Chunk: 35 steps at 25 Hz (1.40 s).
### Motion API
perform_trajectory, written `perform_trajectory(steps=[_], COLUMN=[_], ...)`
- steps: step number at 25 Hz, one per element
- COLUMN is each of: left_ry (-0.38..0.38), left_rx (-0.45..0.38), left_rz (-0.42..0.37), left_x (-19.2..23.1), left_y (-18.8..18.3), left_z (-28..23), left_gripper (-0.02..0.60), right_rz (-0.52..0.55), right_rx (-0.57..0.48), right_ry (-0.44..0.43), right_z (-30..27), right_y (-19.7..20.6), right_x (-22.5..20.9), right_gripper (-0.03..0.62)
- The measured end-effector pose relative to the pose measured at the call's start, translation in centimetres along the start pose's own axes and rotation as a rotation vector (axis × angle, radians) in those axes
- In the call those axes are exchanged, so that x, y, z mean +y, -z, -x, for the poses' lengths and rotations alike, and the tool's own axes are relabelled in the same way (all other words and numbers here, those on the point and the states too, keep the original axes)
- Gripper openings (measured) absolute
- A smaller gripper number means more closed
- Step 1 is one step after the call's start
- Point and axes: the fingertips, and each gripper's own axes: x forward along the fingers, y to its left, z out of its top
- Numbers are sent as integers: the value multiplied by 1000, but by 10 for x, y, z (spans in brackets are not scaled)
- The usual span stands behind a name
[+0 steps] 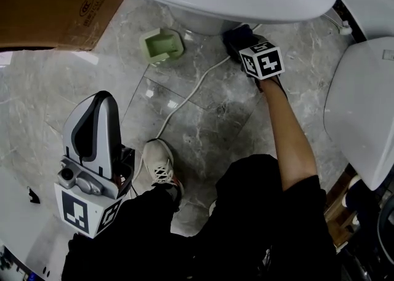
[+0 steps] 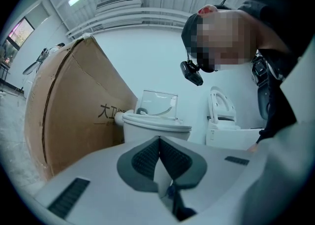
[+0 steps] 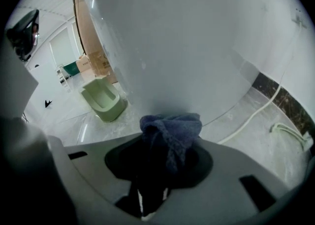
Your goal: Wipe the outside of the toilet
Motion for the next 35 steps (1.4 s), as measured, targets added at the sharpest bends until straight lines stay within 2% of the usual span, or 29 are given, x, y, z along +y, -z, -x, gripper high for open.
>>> perform_trajectory(steps=[6, 12, 17, 23, 35], left_ry=[15, 33, 46, 48, 38], left_rx=[-8, -18, -20, -16, 8], left_rz=[-13, -26, -26, -25, -21], left_x=[-13, -25, -31, -32, -21], left_y=[-4, -7, -8, -7, 1], left_z=[-1, -4, -6, -6, -7], left_gripper=[9, 9, 9, 9, 9], right_rz=[5, 132, 202, 237, 281], right_rx=[-196, -516, -651, -662, -577], right_ry=[-13, -11, -9, 14, 26], right_z=[79, 207, 271, 270, 237], right_y=[-31, -111, -153, -165, -158], right_x=[-2, -7, 1, 4, -4], right_gripper=[127, 129, 128, 127, 129])
